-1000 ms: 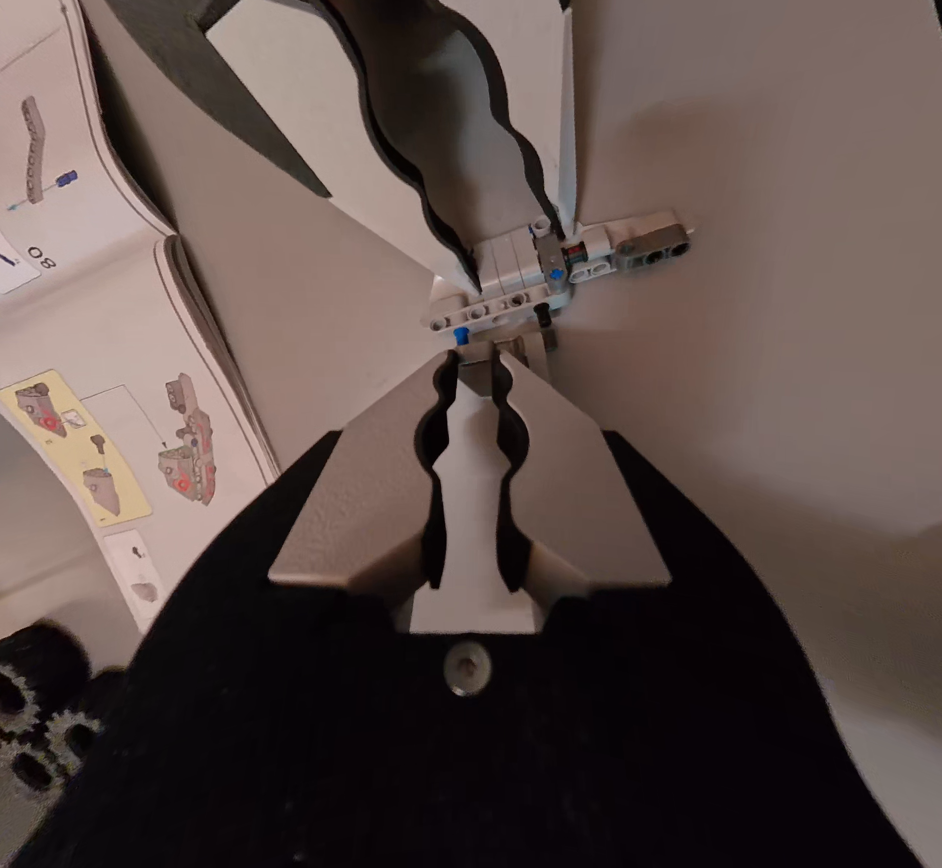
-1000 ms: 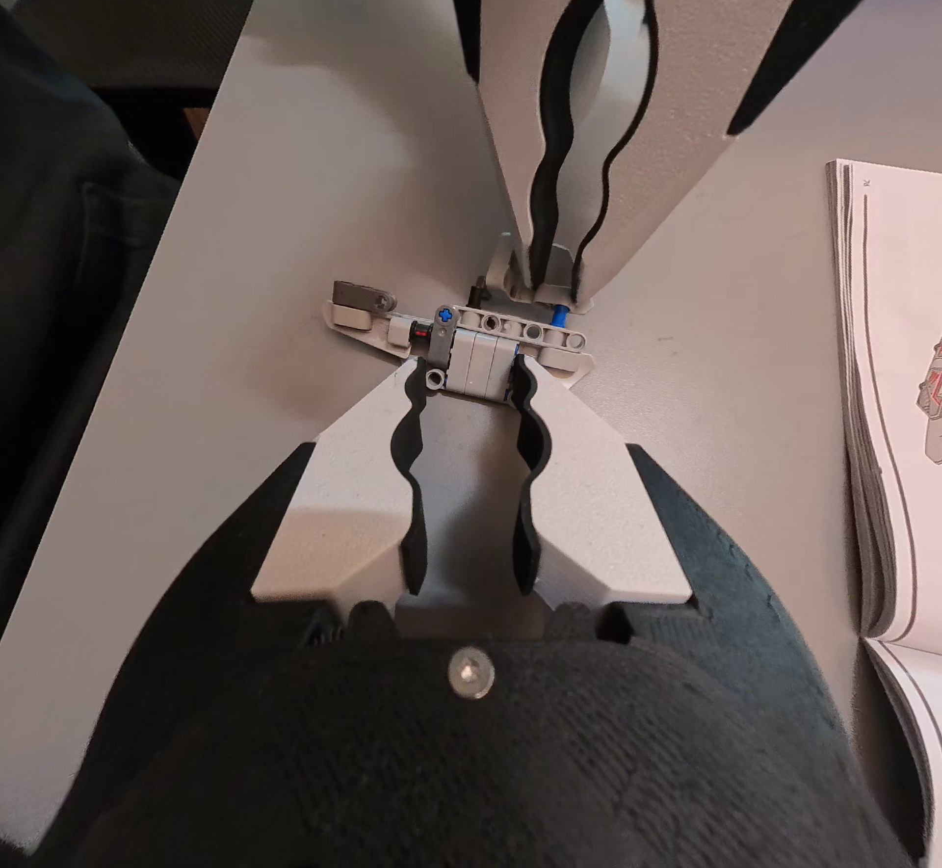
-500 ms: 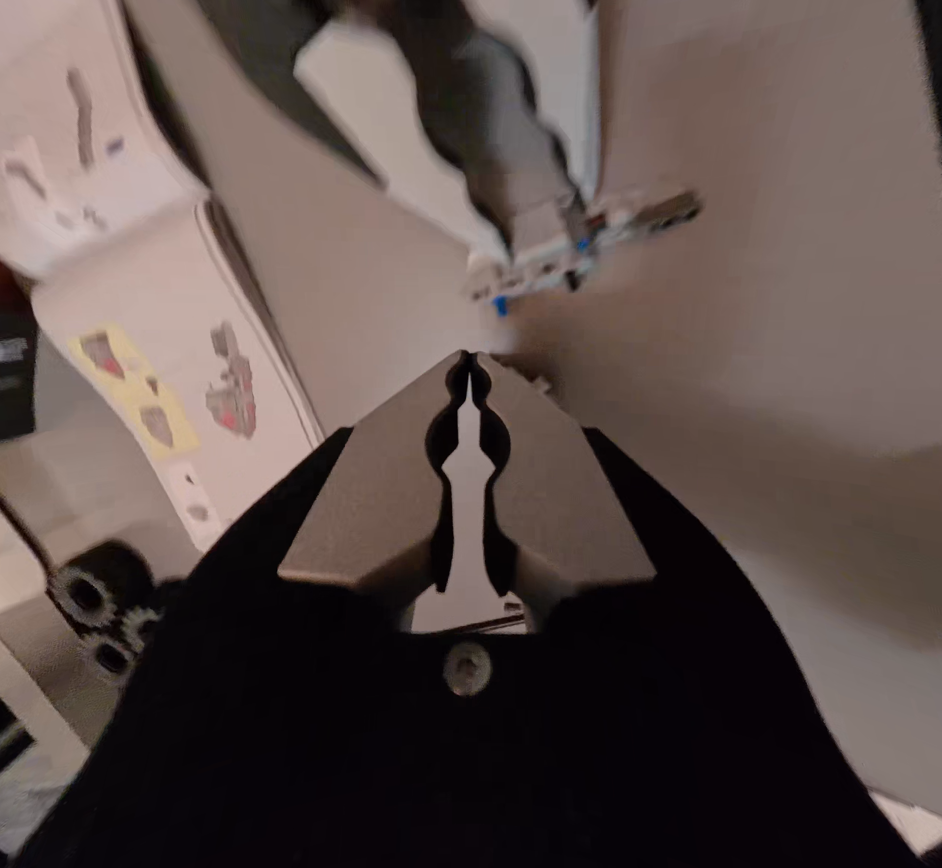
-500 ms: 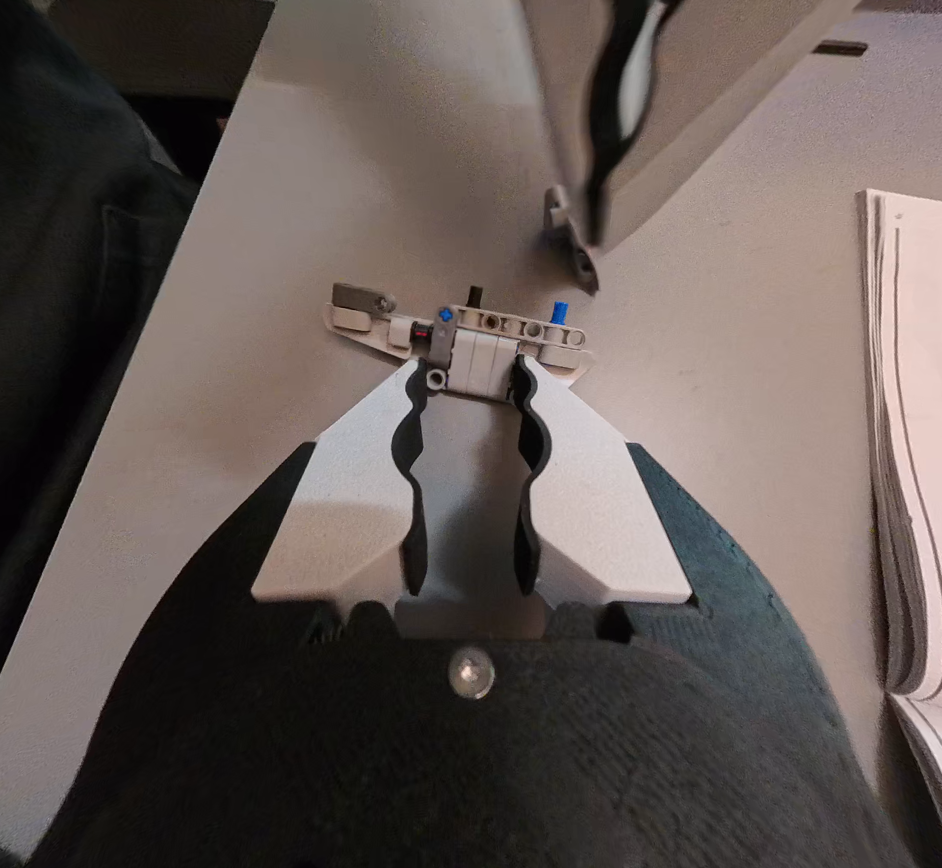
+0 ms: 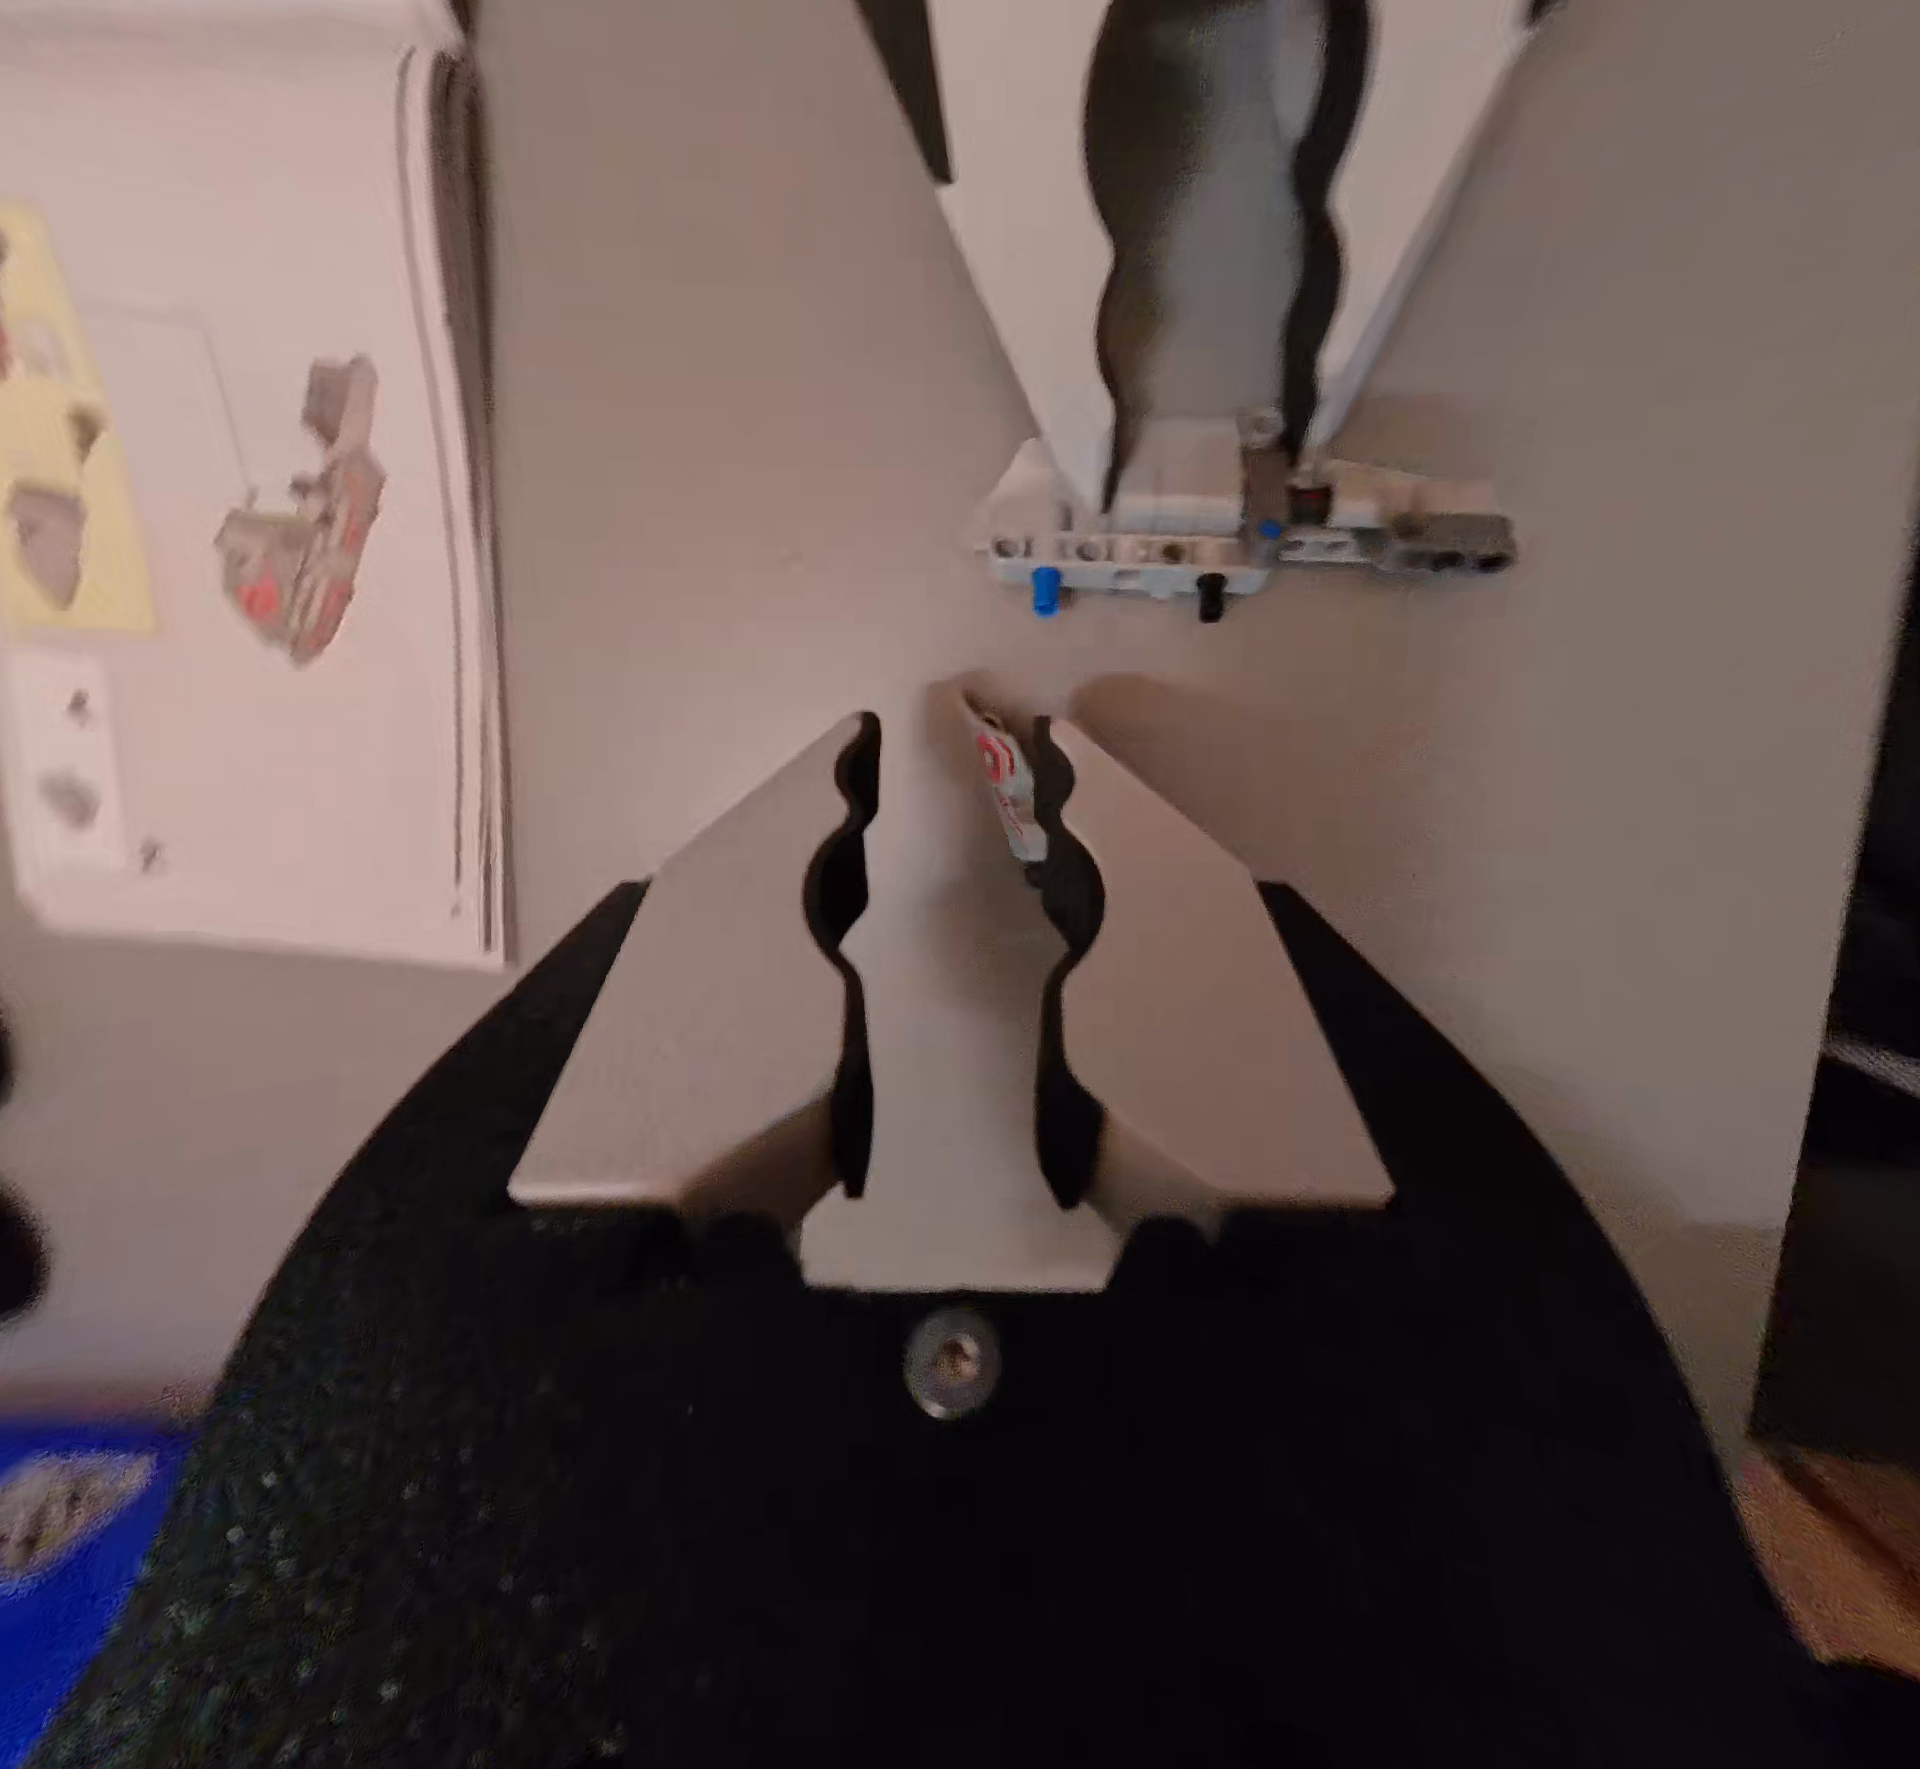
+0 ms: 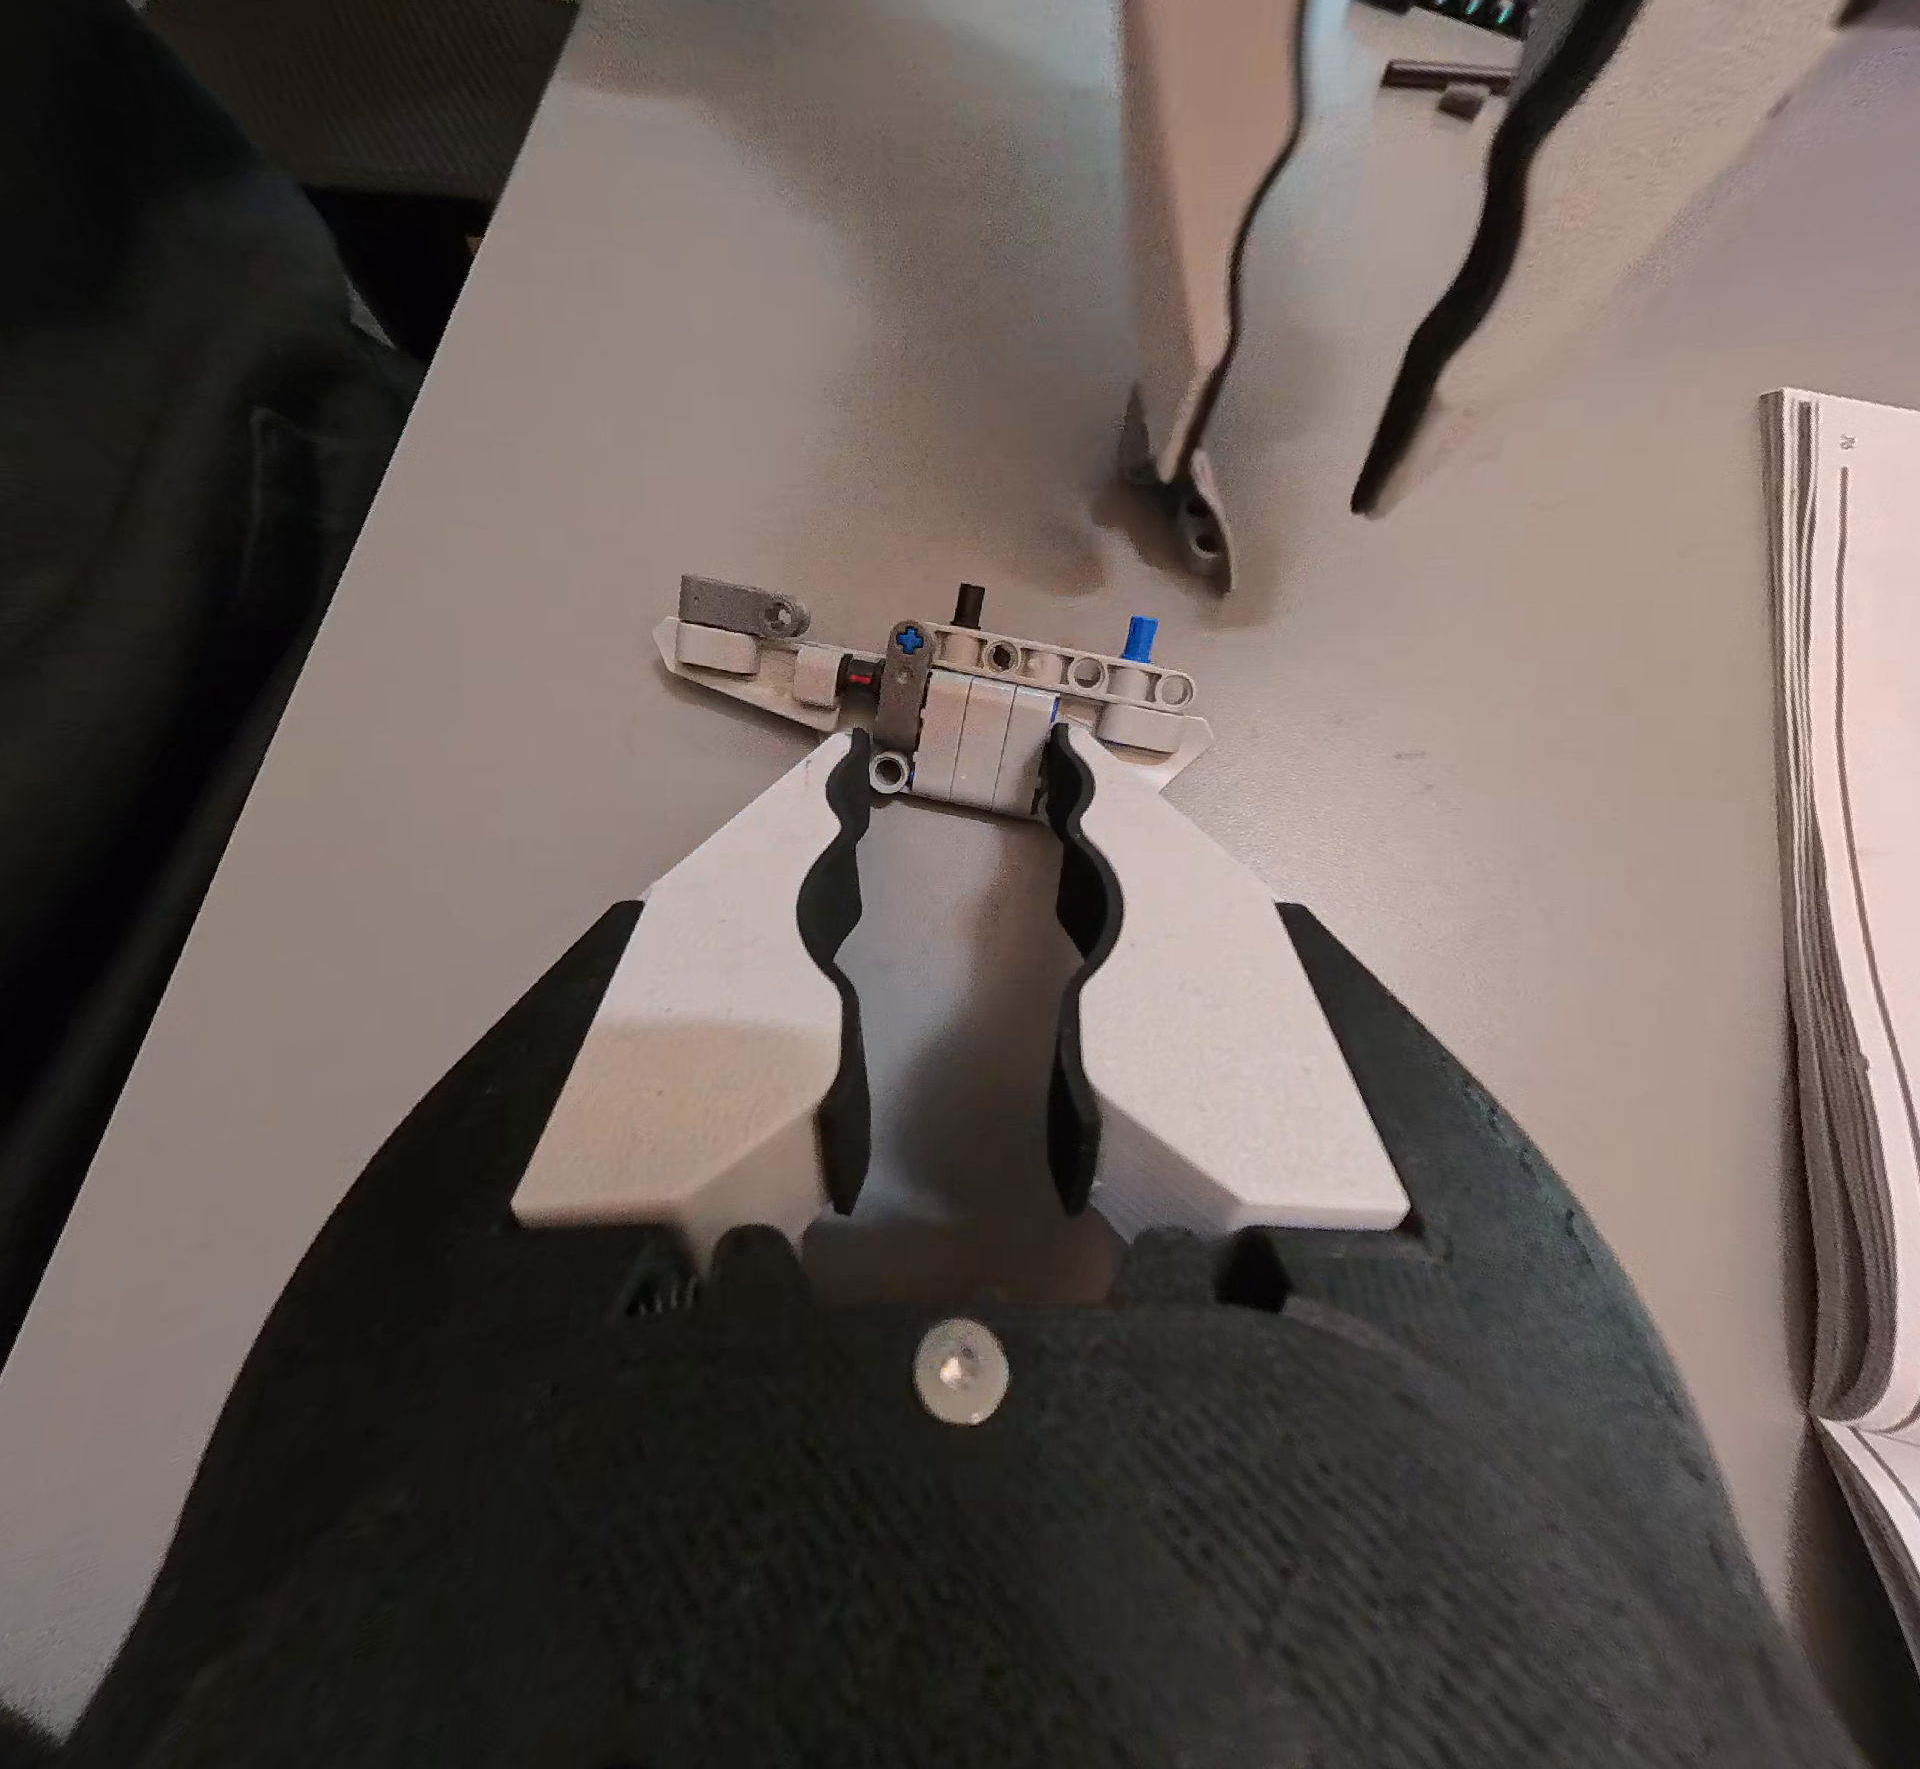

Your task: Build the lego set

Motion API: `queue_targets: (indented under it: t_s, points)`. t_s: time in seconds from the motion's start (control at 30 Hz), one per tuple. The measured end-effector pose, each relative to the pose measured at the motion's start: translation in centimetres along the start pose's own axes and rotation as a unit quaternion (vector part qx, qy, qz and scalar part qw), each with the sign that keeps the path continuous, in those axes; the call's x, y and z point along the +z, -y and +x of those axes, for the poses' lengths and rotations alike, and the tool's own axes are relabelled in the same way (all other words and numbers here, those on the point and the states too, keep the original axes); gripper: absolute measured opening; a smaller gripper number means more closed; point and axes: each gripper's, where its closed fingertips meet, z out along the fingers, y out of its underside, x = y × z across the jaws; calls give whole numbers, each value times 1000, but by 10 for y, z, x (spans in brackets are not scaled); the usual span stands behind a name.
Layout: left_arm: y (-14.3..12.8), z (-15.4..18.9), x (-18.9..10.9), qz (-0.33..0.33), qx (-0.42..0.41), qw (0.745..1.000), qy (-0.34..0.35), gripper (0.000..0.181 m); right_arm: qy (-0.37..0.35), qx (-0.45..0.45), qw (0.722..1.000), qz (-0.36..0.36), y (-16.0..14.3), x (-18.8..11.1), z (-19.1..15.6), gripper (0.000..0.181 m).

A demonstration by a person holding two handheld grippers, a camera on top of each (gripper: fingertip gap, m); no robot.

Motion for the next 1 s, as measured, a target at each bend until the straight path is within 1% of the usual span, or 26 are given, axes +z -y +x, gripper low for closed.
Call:
queue_targets:
  t_s: [0.03,0.07,0.1,0.2,0.23,0.27,0.3,0.33,0.4,0.43,0.5,0.57,0.7,0.8,0.9,1.0]
  points:
    - [0,4,1,-14,-17,1000,17,25,1,1,1000,0,0,0,0,33]
    - [-1,12,3,-21,-35,999,11,24,1,1,1000,0,0,0,0,33]
    - [-4,17,6,-29,-56,998,8,19,1,1,1000,0,0,0,0,33]
    - [-21,14,17,-50,-108,992,28,10,-3,-3,1000,0,0,-1,0,33]
    - [-19,12,17,-27,-131,991,29,8,-4,-4,1000,0,0,-1,0,33]
    - [-16,14,16,-1,-163,987,12,8,-5,-5,1000,0,0,-1,0,33]
    - [-12,20,16,28,-200,979,-22,8,-6,-7,1000,0,0,-1,0,33]
    - [-5,22,15,69,-241,967,-51,8,-8,-7,1000,0,0,-1,0,33]
    - [6,19,10,163,-320,928,-102,8,-12,-12,1000,0,0,-1,0,33]
    - [5,18,9,192,-354,907,-123,7,-15,-14,1000,0,0,-1,0,33]
    - [1,12,8,245,-404,871,-134,7,-17,-18,1000,0,0,-2,0,33]
    - [1,13,6,288,-449,831,-160,7,-18,-19,1000,0,0,-1,0,33]
    - [6,15,5,336,-506,771,-194,7,-25,-26,999,1,0,-1,0,34]
    - [9,16,5,341,-533,746,-209,7,-29,-31,999,2,1,-1,0,33]
    - [12,16,8,335,-550,735,-212,7,-30,-33,999,2,1,-1,0,33]
    - [15,15,11,329,-575,716,-221,7,-37,-39,999,3,1,-1,0,34]
